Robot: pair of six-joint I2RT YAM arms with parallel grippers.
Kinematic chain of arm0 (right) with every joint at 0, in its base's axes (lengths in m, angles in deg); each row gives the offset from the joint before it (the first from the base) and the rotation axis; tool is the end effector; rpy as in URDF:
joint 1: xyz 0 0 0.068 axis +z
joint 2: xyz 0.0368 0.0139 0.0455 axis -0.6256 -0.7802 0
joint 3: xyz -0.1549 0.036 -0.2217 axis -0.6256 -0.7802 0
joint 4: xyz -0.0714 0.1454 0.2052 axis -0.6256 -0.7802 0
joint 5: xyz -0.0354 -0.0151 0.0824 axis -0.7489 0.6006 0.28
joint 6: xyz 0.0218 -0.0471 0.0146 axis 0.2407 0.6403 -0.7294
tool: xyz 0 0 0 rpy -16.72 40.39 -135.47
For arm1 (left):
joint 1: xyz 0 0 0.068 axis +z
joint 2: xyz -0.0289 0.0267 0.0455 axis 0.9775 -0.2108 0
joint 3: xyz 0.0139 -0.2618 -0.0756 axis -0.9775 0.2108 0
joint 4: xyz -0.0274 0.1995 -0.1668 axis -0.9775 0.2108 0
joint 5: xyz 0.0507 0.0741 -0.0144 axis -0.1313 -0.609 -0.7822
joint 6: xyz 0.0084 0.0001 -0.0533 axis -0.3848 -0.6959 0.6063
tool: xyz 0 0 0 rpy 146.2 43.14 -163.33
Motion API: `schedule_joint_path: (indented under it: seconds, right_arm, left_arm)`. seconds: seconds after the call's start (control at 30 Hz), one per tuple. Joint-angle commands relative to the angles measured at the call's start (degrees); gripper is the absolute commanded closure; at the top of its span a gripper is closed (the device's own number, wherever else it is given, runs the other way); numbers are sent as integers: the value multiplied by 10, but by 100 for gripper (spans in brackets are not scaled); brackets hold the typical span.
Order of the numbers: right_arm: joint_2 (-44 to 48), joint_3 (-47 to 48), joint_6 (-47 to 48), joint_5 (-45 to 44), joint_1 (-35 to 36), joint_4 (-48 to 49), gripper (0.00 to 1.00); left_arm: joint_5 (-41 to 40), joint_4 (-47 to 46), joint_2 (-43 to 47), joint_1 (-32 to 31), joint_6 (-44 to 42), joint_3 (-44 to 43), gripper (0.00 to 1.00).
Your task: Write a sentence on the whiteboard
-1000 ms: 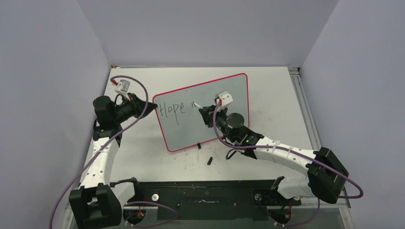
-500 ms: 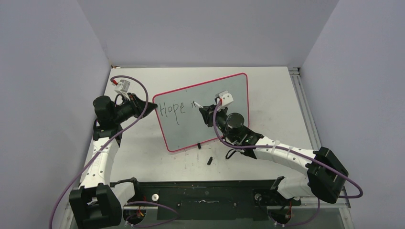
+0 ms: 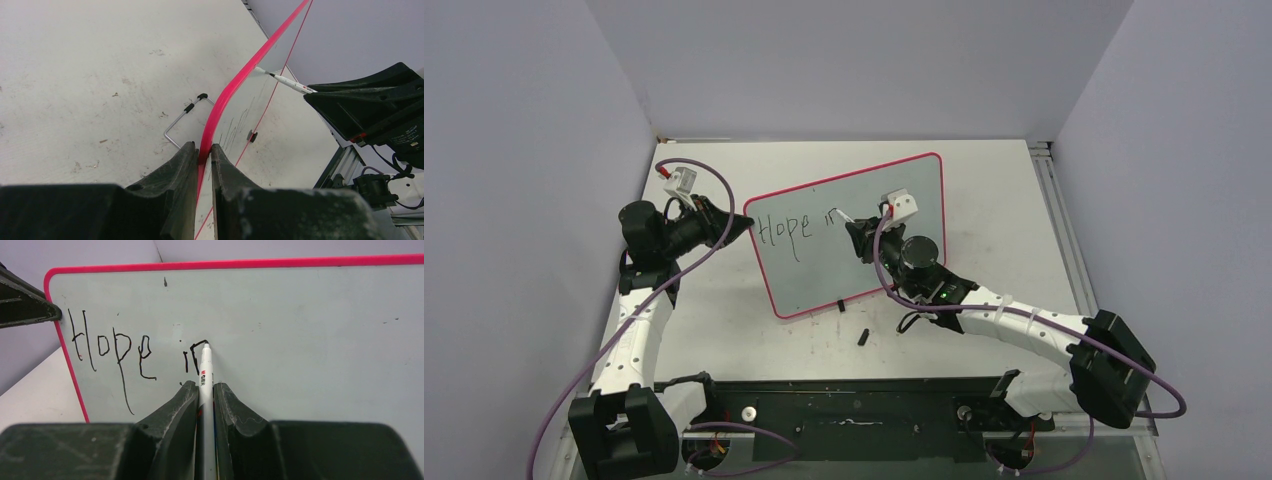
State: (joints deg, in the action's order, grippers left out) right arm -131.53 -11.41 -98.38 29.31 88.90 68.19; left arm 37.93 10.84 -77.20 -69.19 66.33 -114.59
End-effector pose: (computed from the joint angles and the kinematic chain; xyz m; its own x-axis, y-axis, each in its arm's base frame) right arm 0.1967 0.2249 0.2905 -0.1615 0.1732 -0.9715 -0.6074 0.7584 0.2362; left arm 0.2376 0.0080 0.3058 -0.4673 -0.3417 -0.8154 0.5087 0.6504 -0.5641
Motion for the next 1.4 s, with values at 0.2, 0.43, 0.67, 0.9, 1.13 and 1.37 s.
schedule_joint_path:
  seconds: [0.2,0.43,0.67,0.9,1.13,1.37]
  right_arm:
    - [15,-13,5,-18,-8,-4,95]
    - [19,-25,-3,-14,-8,-14,95]
    - [26,-40,-18,-12,-5,-15,95]
    - [32,-42,-18,-16,0,-18,95]
    - [68,-21,-7,-16,6,-38,95]
    - [89,-16,1,-20,-12,-56,95]
  left_arm:
    - [7,-2,5,-2,-1,-16,88]
    - [8,-2,5,-2,-1,-16,88]
    - [7,-2,6,-3,-1,-16,88]
    - [7,-3,7,-3,-1,-16,88]
    - [2,2,7,-3,-3,-16,88]
    - [0,7,7,-2,-6,-17,88]
